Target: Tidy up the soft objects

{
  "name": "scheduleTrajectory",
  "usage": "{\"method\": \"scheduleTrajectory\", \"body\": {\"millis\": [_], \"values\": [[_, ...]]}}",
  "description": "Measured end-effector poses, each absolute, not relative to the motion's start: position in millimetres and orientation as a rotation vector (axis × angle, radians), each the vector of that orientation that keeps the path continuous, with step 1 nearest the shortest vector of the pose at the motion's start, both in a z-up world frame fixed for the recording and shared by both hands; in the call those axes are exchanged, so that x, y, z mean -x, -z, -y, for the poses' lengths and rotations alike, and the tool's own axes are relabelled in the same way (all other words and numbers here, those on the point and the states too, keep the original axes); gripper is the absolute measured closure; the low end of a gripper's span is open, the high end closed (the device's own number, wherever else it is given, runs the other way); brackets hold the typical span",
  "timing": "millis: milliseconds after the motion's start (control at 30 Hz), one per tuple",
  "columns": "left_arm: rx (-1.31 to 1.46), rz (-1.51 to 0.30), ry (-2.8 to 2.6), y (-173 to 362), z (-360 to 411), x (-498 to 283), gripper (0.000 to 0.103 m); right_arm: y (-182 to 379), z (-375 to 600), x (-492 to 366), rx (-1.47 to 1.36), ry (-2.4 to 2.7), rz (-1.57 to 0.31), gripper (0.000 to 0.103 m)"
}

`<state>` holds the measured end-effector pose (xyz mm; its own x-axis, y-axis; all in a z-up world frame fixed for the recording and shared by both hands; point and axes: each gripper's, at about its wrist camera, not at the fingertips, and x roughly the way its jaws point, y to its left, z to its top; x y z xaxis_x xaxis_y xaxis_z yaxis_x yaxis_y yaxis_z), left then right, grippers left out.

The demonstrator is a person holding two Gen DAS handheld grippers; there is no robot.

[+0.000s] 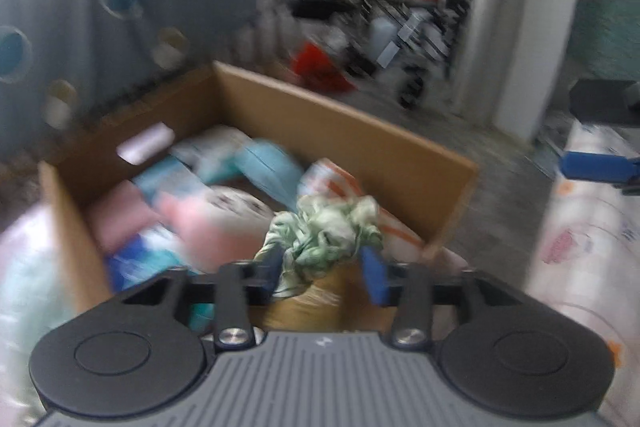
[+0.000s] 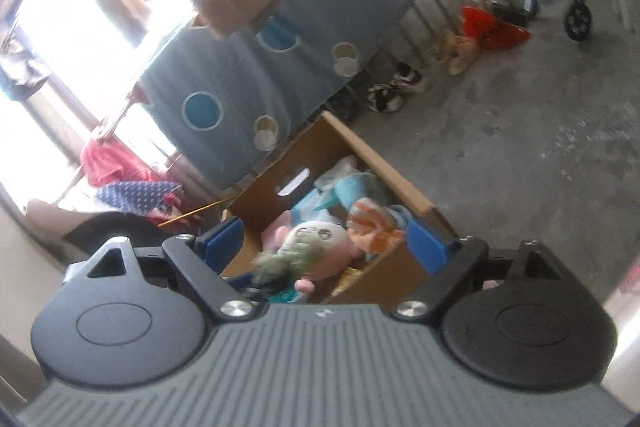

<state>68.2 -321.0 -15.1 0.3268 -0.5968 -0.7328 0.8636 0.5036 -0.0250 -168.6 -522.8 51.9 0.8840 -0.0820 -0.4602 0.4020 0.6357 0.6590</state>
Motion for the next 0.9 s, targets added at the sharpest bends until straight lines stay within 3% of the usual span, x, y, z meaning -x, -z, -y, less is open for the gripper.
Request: {"method": "scheduleTrajectory", "body": {"millis": [300, 433, 600, 900], "values": [[-0.288, -0.748, 0.911, 3, 267, -70, 0.027, -26, 521, 167, -0.892, 0.280, -0.438, 0.014], [-0.235, -0.723, 0.821, -12, 231, -69, 0.023, -32, 510, 158, -0.862, 0.242, -0.438, 0.014], [-0.124, -0.720, 0.679, -23, 179, -69, 0.008, -40, 488, 145, -0.783, 0.173, -0.472, 0.001], [-0.112, -0.785, 0.339, -15, 119, -60, 0.000, -53, 436, 109, -0.512, 0.156, -0.647, 0.001]]}}
